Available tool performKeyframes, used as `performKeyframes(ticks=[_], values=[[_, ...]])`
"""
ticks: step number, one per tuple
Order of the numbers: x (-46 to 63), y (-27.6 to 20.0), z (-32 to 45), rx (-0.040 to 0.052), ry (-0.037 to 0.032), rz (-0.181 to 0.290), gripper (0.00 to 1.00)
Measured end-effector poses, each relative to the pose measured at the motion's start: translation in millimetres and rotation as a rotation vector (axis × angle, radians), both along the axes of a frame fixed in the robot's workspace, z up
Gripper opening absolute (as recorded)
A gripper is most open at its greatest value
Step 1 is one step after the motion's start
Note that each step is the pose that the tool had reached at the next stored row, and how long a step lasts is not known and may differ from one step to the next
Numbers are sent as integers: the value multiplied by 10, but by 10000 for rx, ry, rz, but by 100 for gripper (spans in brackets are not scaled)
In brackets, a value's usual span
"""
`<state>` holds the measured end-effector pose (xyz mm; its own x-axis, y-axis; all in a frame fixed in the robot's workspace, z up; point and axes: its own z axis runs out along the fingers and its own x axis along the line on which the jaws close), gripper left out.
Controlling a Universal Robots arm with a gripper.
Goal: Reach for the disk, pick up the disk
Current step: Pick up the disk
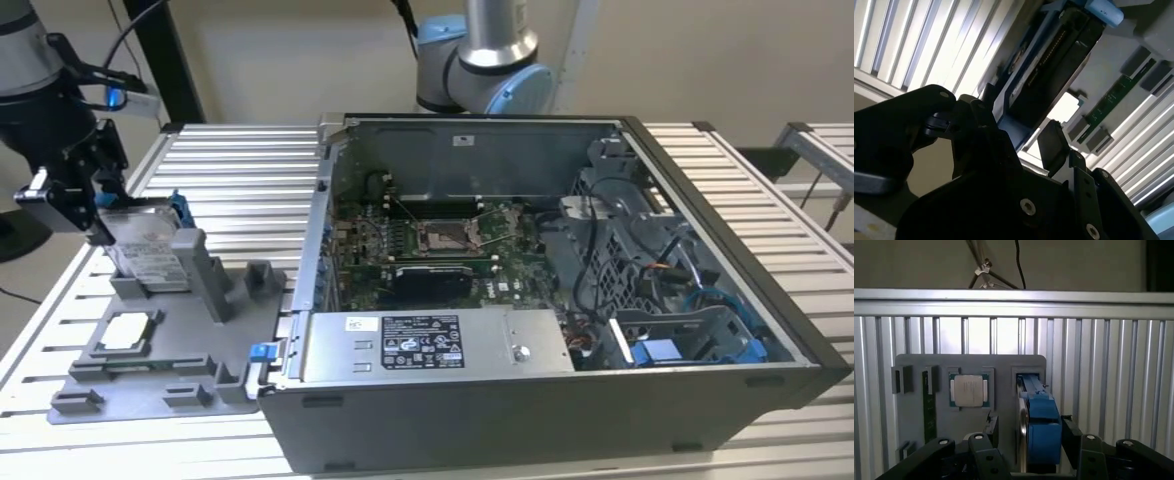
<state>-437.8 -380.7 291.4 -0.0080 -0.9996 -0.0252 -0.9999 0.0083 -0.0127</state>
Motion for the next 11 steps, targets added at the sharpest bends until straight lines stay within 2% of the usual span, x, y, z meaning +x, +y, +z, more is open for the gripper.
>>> performKeyframes(ticks=[11], values=[[-3, 4, -164, 56, -31, -38, 100]])
